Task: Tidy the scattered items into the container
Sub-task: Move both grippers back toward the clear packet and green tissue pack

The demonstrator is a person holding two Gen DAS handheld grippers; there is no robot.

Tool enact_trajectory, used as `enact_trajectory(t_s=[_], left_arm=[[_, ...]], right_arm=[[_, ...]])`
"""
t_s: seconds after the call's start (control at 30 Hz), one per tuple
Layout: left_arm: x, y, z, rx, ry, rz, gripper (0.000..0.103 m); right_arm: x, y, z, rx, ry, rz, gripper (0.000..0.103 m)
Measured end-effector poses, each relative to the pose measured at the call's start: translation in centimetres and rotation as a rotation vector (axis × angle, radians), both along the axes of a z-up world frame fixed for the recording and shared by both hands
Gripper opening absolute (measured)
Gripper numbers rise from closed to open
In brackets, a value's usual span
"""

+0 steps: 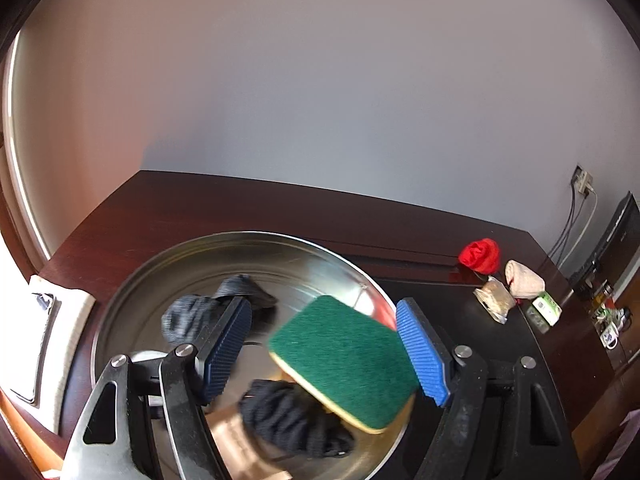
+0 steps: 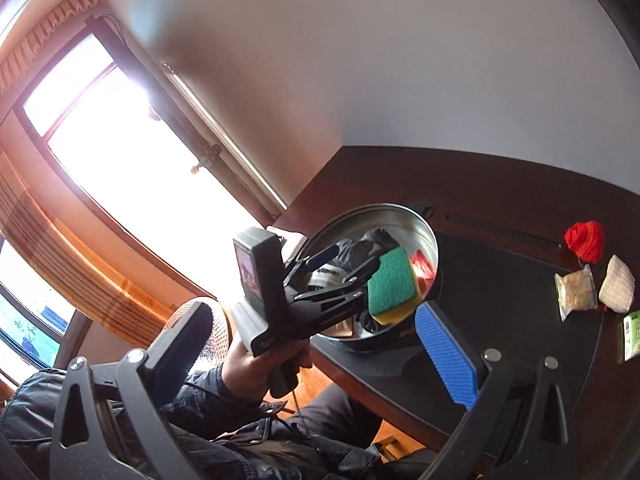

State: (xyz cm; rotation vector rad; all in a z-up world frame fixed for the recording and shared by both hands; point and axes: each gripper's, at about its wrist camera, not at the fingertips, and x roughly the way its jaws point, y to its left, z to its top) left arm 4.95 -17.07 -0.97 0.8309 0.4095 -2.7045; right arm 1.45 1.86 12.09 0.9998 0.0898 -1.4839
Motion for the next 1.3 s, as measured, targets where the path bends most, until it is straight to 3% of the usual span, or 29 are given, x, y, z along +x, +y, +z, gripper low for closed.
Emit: enact_trajectory(t_s=[0.17,0.3,0.4,0.53,0.7,0.9,1.13,1.3], left_arm=[[-2.1,2.5,-0.2,-0.002,-0.009,-0.045,0.077],[-4.0,4.5,-0.1,-0.009,-0.018,-0.093,0.077],[-5.7,6.4,0.1,-0.015,-0.015,-0.146,0.077],[-7.5,9.2,0.1,-0.021,-0.012,-0.233,0.077],[-10.2,13.5,-1.3,-0.059,-0.075,-0.379,0.081],[-13.7,17.2,-2.8,-0.13,-0.089,-0.473,0.084],[-18.0,19.1,-4.9,-0.116,-0.136,-0.523,0.085],[-20.3,19.7,-6.2,-0.129,-0.159,-0.527,0.085]], right_arm=[[-2.3,2.5,-0.2,-0.004,0.028,-0.067,0.103],[-4.4,4.6,-1.7,0.004,-0.029,-0.082,0.103],[-6.9,6.5,-2.9,0.0,-0.017,-0.146,0.103],[-11.7,9.2,-7.5,0.106,0.03,-0.318,0.103],[-17.0,14.0,-13.4,0.204,0.04,-0.505,0.103],[-21.5,18.8,-17.0,0.297,0.162,-0.691,0.103],[-23.3,21.3,-17.8,0.338,0.302,-0.738,0.103],[-25.0,22.1,-18.7,0.331,0.333,-0.701,0.103]])
